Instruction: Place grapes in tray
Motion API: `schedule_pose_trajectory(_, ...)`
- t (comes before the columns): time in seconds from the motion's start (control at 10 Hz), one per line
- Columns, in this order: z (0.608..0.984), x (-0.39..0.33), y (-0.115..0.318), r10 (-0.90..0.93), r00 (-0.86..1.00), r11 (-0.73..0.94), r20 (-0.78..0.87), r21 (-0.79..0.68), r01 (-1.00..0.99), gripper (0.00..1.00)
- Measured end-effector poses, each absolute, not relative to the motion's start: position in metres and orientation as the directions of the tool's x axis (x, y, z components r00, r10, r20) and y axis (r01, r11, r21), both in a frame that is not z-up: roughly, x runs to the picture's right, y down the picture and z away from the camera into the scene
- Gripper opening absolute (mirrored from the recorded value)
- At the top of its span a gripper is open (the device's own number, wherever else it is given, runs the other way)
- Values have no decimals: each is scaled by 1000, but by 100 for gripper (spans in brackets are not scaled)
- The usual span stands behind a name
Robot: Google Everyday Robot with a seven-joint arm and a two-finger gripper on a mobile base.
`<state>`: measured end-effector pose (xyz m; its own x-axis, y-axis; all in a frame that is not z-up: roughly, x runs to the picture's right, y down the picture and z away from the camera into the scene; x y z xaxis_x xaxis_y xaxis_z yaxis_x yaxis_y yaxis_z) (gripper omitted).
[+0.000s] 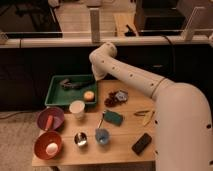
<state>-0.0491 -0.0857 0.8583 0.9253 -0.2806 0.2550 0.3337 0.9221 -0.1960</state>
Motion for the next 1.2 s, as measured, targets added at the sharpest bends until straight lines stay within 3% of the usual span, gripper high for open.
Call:
schedule_pose_trajectory(0.2,861,-53,-85,-275,923,918,268,-212,335,20)
schedule_pose_trajectory(0.3,872,-42,-76,-274,920,914,281,-220,340,35)
schedule_pose_trajectory(0.7,911,0,-31,-302,886,895,352,-215,391,74)
schedule_pose_trajectory(0.8,913,6,-23,-316,876,885,365,-220,411,79)
schedule_pose_trajectory(1.2,901,17,-3,-457,787,776,415,-246,580,80)
